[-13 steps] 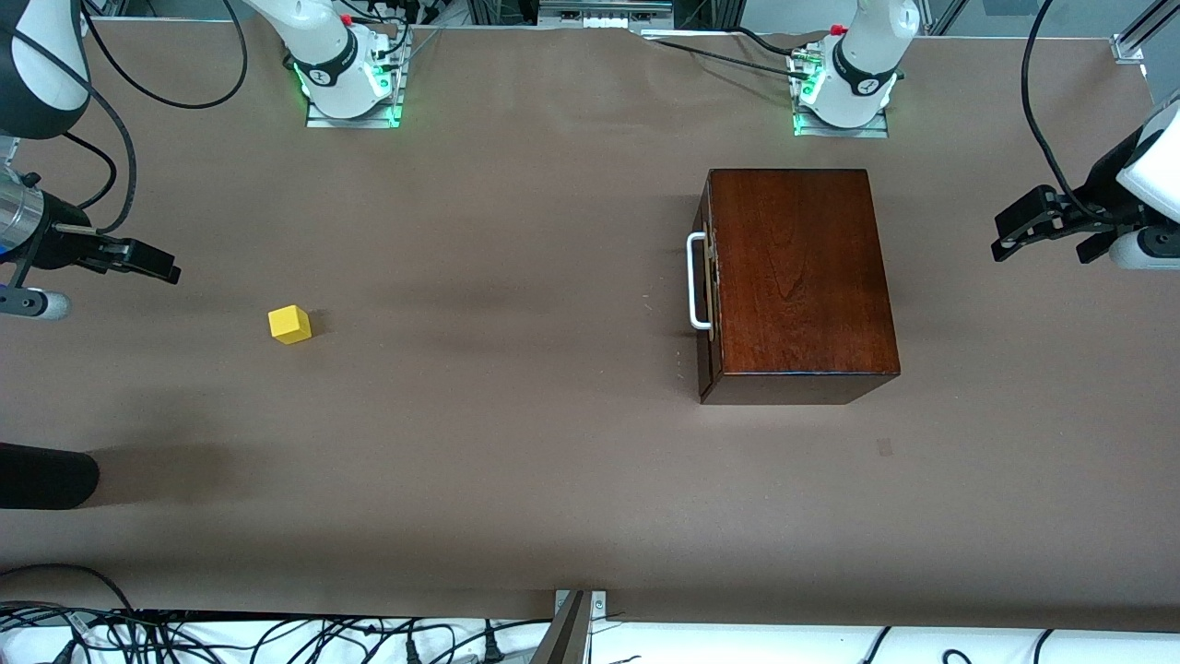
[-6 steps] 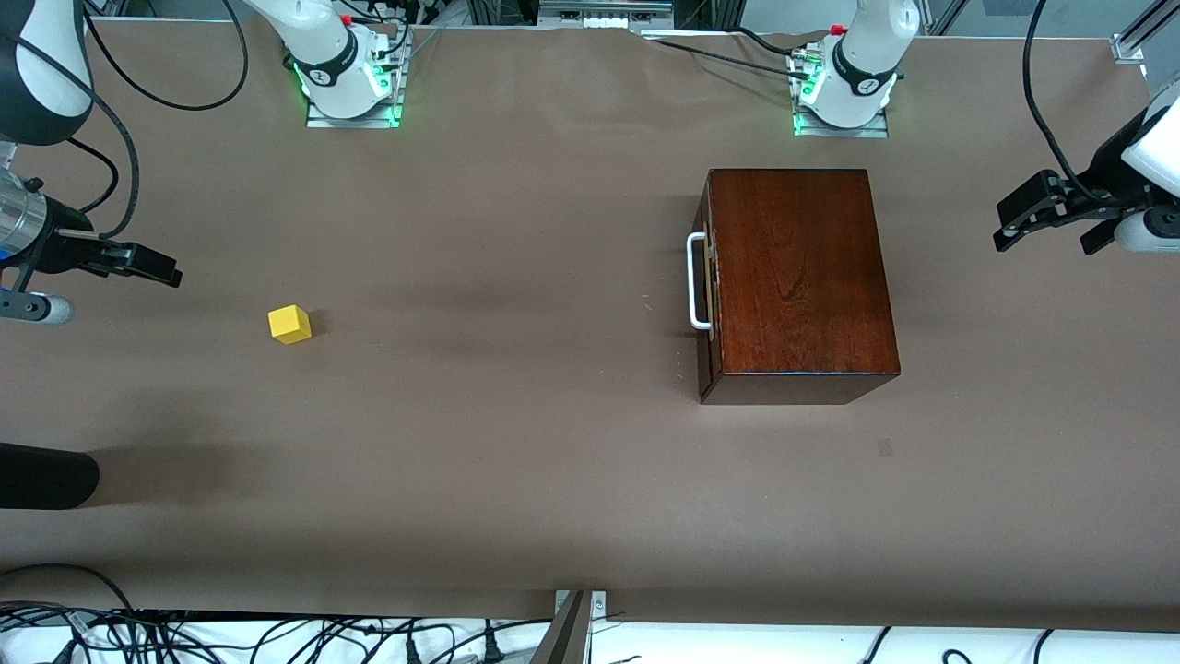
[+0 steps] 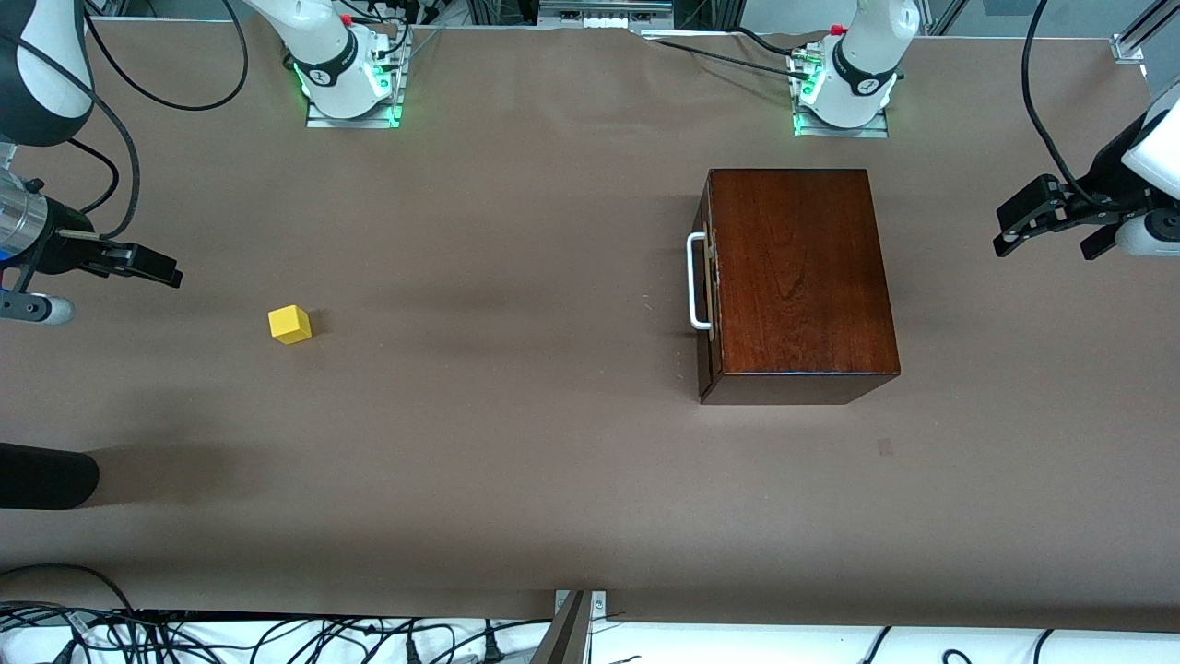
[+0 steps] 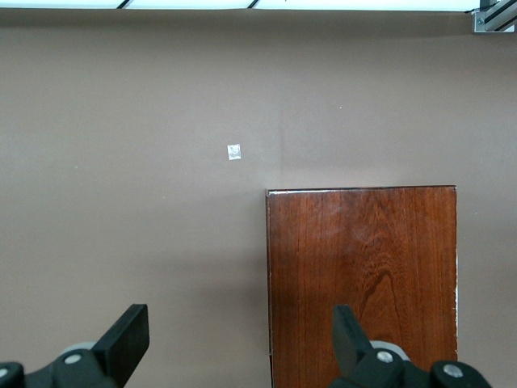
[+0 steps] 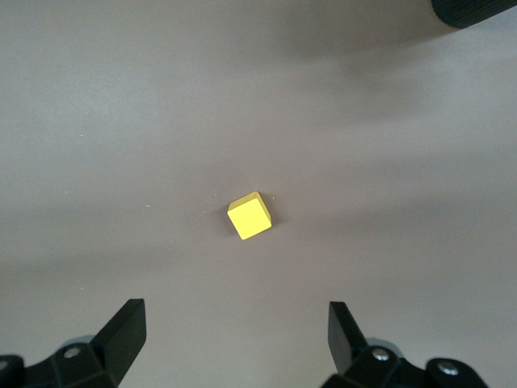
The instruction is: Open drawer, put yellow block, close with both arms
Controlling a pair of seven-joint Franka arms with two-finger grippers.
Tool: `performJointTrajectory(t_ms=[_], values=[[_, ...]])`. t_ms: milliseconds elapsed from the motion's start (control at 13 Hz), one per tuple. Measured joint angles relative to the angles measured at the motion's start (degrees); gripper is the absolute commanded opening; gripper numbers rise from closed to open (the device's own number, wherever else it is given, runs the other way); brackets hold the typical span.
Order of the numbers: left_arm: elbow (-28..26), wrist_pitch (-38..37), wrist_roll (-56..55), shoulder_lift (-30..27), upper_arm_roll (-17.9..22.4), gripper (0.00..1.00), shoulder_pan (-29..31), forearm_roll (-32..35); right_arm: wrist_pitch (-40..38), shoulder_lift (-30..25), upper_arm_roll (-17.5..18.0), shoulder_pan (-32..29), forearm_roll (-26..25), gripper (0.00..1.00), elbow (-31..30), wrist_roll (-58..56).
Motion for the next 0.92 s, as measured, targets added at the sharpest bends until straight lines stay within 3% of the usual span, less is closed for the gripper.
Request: performJointTrajectory(t_ms=[923], values=[[0.01, 0.48, 0.05, 0.49, 0.51, 1.00, 0.04, 0.00, 0.71, 0.16, 0.19, 0.05, 0.38, 1.00, 0.00, 0.05]])
